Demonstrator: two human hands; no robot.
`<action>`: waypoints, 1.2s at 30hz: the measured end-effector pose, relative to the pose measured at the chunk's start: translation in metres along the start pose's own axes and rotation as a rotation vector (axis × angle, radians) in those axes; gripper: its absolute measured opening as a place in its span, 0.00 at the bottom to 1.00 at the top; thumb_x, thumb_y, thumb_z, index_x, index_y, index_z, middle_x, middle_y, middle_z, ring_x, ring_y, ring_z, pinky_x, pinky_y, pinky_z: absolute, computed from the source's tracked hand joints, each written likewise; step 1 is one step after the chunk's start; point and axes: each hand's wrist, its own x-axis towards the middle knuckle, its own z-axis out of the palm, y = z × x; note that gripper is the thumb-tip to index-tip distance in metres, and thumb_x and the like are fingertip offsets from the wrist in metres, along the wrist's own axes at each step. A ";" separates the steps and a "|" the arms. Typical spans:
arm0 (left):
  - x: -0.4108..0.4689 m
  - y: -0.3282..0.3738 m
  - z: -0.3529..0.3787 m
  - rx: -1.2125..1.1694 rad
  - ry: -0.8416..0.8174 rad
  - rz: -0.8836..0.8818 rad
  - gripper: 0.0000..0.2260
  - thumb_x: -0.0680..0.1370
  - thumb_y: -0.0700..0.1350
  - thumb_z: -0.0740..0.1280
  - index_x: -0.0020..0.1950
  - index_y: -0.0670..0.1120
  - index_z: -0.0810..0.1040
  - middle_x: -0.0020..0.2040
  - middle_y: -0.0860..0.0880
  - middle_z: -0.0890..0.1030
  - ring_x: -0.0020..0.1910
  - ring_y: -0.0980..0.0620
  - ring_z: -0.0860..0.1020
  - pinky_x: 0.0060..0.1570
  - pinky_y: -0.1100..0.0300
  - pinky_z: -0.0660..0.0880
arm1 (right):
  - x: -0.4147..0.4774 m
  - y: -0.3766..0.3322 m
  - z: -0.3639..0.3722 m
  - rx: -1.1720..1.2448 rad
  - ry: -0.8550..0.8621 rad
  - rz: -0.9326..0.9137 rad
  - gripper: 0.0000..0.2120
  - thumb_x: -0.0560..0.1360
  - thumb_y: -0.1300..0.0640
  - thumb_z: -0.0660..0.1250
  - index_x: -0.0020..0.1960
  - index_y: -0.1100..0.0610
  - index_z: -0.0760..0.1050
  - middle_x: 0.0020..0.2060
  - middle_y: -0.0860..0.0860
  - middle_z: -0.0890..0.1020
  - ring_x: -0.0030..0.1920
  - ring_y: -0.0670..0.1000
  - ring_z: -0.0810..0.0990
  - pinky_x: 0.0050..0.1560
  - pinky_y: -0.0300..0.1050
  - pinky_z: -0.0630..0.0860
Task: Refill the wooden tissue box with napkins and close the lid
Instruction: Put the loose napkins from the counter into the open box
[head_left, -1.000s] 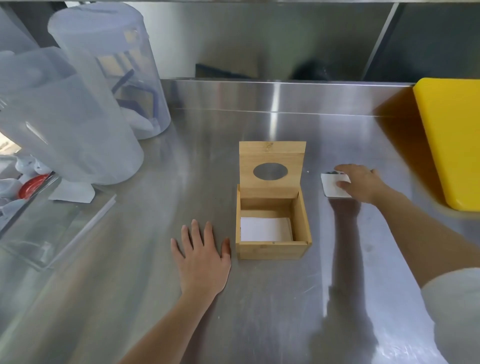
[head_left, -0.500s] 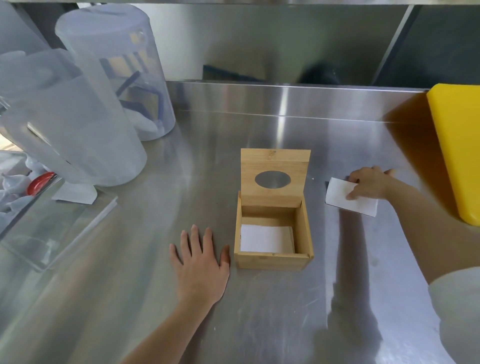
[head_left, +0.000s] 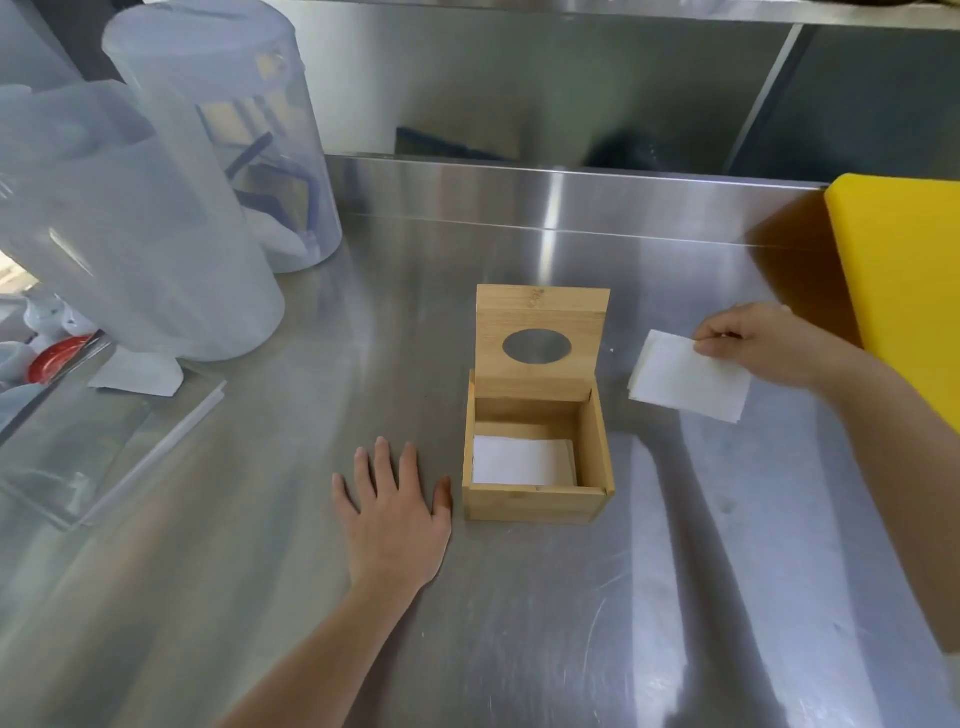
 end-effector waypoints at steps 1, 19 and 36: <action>0.000 0.000 0.000 0.004 -0.002 0.000 0.33 0.73 0.60 0.41 0.71 0.46 0.66 0.73 0.41 0.65 0.73 0.39 0.59 0.70 0.38 0.53 | -0.010 -0.009 -0.007 0.108 -0.039 -0.021 0.07 0.78 0.58 0.60 0.44 0.53 0.76 0.47 0.53 0.78 0.46 0.52 0.72 0.49 0.45 0.68; 0.000 0.000 -0.004 -0.012 -0.023 0.018 0.27 0.79 0.59 0.49 0.75 0.49 0.57 0.77 0.44 0.56 0.76 0.42 0.50 0.72 0.40 0.46 | -0.023 -0.134 0.076 -0.044 -0.388 -0.285 0.09 0.77 0.59 0.61 0.50 0.62 0.78 0.50 0.56 0.81 0.48 0.54 0.76 0.49 0.46 0.72; 0.000 0.000 -0.006 0.006 -0.053 0.023 0.27 0.79 0.60 0.46 0.75 0.50 0.53 0.78 0.44 0.52 0.77 0.42 0.47 0.73 0.40 0.45 | -0.016 -0.132 0.113 -0.322 -0.128 -0.270 0.08 0.76 0.54 0.60 0.48 0.57 0.76 0.47 0.55 0.81 0.46 0.57 0.79 0.42 0.50 0.76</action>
